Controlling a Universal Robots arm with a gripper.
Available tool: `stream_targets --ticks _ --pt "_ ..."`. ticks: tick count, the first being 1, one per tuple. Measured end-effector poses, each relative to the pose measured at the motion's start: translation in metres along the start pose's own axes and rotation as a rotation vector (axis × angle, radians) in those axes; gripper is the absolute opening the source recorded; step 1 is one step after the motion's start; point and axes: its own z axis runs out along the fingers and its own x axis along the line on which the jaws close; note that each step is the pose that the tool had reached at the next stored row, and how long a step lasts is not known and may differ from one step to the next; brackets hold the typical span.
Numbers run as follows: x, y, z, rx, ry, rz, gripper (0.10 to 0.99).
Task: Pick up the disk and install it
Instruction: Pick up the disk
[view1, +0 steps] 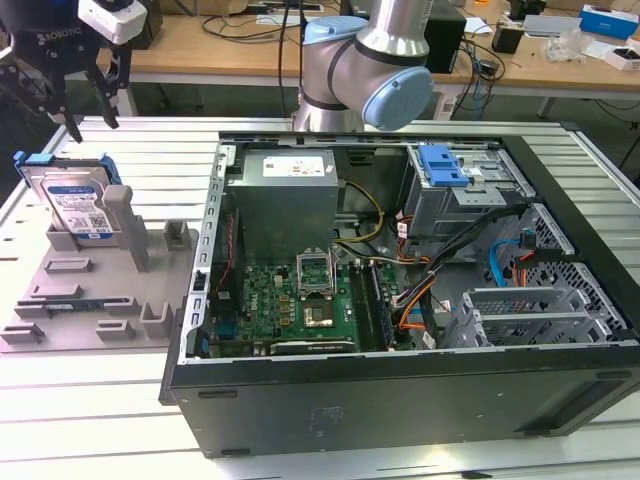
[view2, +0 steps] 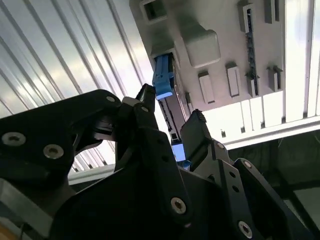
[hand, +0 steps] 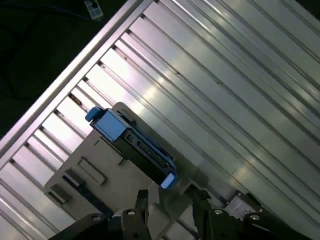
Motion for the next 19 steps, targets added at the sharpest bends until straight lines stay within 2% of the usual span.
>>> stream_targets --ticks 10,13,15,19 --pt "0.0000 -0.0001 0.0022 0.001 0.0108 -0.212 0.482" --pt "0.0000 -0.0001 0.0034 0.004 0.0199 -0.324 0.482" --pt "0.0000 -0.0002 0.0038 0.005 0.0220 -0.357 0.482" --pt "0.0001 -0.0002 0.0054 0.010 0.0258 -0.462 0.482"
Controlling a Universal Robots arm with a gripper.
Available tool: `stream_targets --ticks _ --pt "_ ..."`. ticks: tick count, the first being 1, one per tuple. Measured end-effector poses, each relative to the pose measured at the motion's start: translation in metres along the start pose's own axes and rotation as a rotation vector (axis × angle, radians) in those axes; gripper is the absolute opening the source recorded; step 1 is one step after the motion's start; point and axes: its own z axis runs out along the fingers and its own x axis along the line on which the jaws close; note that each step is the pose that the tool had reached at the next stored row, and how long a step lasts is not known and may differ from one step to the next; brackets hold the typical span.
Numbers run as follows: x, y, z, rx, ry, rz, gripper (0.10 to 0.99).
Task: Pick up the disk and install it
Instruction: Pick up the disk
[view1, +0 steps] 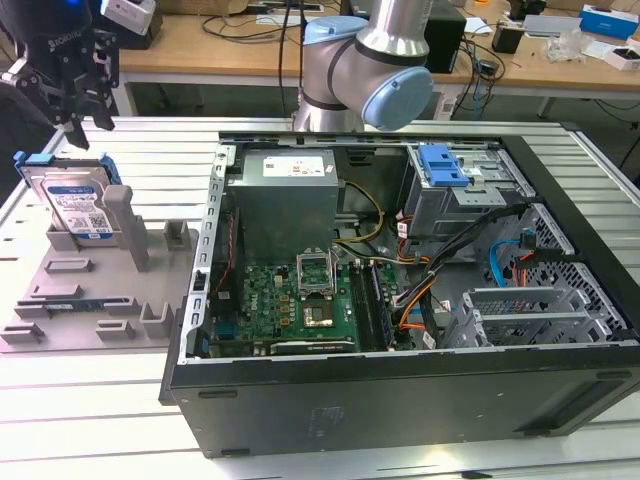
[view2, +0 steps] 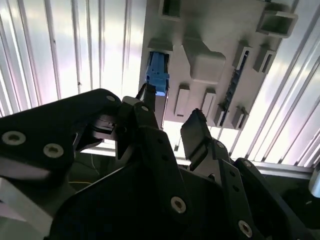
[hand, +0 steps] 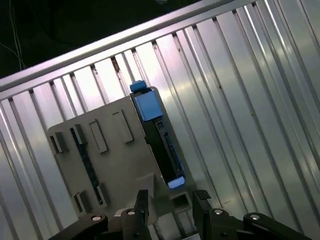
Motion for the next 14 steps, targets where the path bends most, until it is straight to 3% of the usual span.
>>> stream_targets --ticks 8,10,14 --pt "-0.0001 -0.0002 0.0027 0.042 -0.0091 -0.134 0.482" --pt "0.0000 0.0000 0.0028 0.045 -0.0051 -0.169 0.482" --pt "-0.0023 -0.0022 0.0028 0.045 -0.0050 -0.177 0.482"
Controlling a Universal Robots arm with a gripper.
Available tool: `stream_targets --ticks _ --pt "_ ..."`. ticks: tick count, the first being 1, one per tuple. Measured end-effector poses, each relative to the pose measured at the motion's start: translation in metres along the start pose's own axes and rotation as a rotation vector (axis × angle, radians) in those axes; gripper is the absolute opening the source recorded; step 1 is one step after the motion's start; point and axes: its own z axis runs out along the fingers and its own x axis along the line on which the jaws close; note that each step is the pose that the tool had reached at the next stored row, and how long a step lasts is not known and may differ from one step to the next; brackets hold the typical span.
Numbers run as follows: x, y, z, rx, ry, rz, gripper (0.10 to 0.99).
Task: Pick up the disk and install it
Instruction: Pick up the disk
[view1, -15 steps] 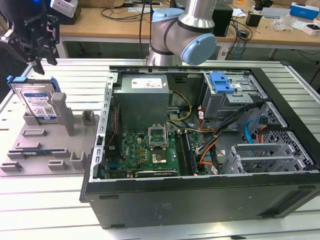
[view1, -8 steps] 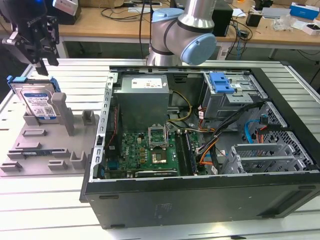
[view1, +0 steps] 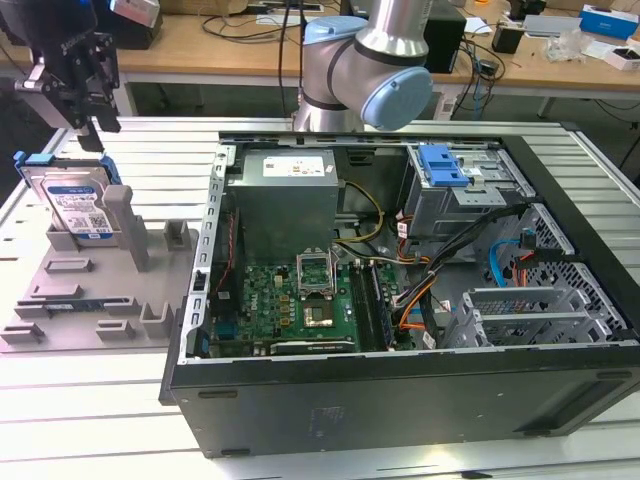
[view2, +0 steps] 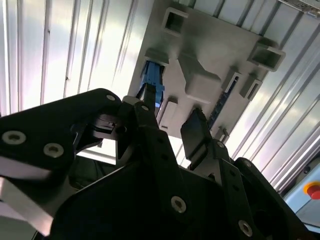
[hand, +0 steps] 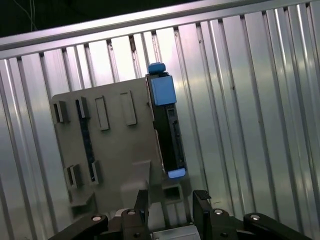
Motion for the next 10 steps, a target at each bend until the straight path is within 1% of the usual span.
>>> stream_targets --ticks 3,4,6,8,10 --pt "-0.0047 0.0008 0.0001 0.000 0.0004 -0.019 0.482" --pt "-0.0065 0.0013 0.0001 0.000 0.0007 -0.034 0.482" --pt "-0.0083 0.0022 0.0002 0.000 0.0021 -0.049 0.482" --pt "-0.0092 0.0042 0.0004 0.001 0.0058 -0.067 0.482" --pt "-0.0089 0.0083 0.0018 0.001 0.0064 -0.079 0.482"
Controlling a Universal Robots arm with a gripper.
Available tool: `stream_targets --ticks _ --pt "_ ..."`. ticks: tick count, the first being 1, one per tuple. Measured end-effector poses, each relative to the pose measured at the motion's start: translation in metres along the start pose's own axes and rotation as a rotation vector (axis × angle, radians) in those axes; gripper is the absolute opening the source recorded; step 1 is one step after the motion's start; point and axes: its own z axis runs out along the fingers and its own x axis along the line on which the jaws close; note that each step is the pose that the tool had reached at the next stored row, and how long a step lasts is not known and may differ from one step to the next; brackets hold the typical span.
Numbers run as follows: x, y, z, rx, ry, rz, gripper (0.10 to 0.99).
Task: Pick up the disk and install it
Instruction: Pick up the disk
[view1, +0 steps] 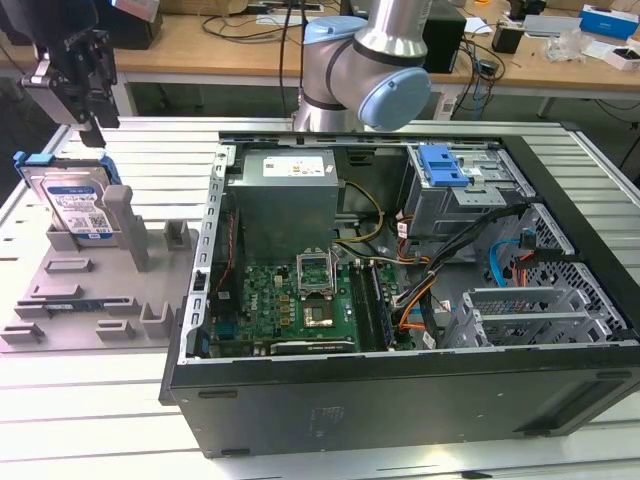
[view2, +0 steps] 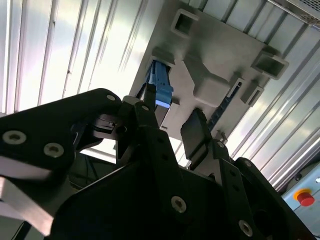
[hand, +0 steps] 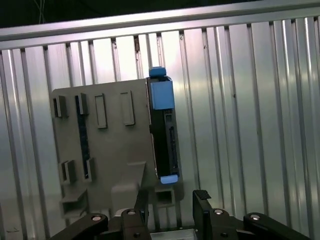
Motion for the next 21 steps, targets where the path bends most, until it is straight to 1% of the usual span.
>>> stream_targets --ticks 7,9,13,21 --pt "-0.0009 0.0192 0.0053 0.000 0.0001 -0.012 0.482" --pt "-0.0033 0.0256 0.0058 0.000 0.0002 -0.020 0.482" --pt "-0.0062 0.0320 0.0062 0.000 0.0003 -0.029 0.482" --pt "-0.0051 0.0522 0.0080 0.000 0.0004 -0.046 0.482"
